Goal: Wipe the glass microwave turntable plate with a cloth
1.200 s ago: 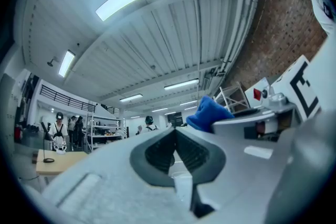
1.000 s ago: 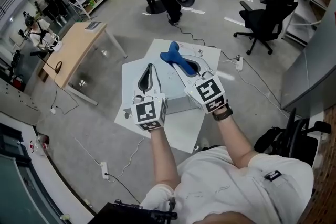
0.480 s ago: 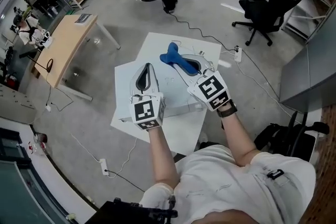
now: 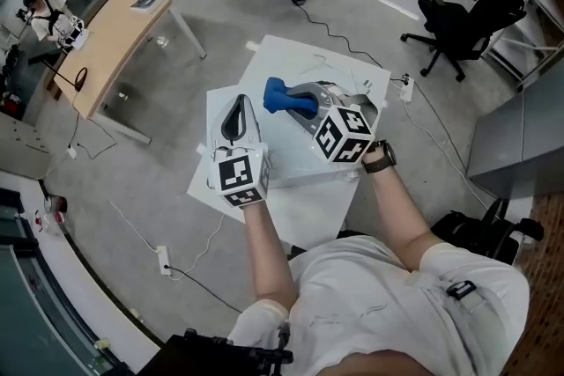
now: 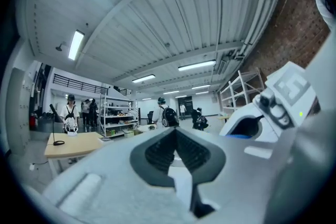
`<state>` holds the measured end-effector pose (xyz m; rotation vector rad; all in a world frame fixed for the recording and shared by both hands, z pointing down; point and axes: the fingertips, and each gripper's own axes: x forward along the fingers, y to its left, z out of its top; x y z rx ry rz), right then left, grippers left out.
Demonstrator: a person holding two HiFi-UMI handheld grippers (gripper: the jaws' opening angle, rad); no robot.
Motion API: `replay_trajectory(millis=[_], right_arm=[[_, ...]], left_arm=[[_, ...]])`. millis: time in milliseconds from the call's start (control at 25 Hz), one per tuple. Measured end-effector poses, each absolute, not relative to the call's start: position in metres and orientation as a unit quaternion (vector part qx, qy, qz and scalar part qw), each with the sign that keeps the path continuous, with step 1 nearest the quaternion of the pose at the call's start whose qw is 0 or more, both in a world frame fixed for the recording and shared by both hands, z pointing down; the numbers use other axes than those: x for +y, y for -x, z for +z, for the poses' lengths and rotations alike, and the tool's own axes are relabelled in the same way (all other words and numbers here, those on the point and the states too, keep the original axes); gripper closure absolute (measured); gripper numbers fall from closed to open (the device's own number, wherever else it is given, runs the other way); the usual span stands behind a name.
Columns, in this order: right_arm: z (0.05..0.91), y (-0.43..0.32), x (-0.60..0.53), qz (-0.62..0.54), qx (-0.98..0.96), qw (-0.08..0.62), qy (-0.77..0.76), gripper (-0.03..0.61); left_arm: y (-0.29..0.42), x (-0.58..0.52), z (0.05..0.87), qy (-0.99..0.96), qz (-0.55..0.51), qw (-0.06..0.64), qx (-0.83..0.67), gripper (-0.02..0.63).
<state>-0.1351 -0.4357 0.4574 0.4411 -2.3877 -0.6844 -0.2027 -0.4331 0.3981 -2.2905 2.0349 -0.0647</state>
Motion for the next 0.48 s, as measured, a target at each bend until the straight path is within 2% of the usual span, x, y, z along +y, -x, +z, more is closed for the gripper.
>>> replay_trajectory(millis=[240, 480], right_arm=[[0.523, 0.181, -0.452, -0.345, -0.830, 0.437, -0.025, 0.523], [0.571, 0.174, -0.496, -0.354, -0.775, 0.523, 0.002, 0.523]], left_arm=[[0.234, -0.425, 0.410, 0.734, -0.034, 0.023, 0.677, 0.614], [0.245, -0.421, 0.421, 0.744, -0.051, 0.009, 0.666, 0.614]])
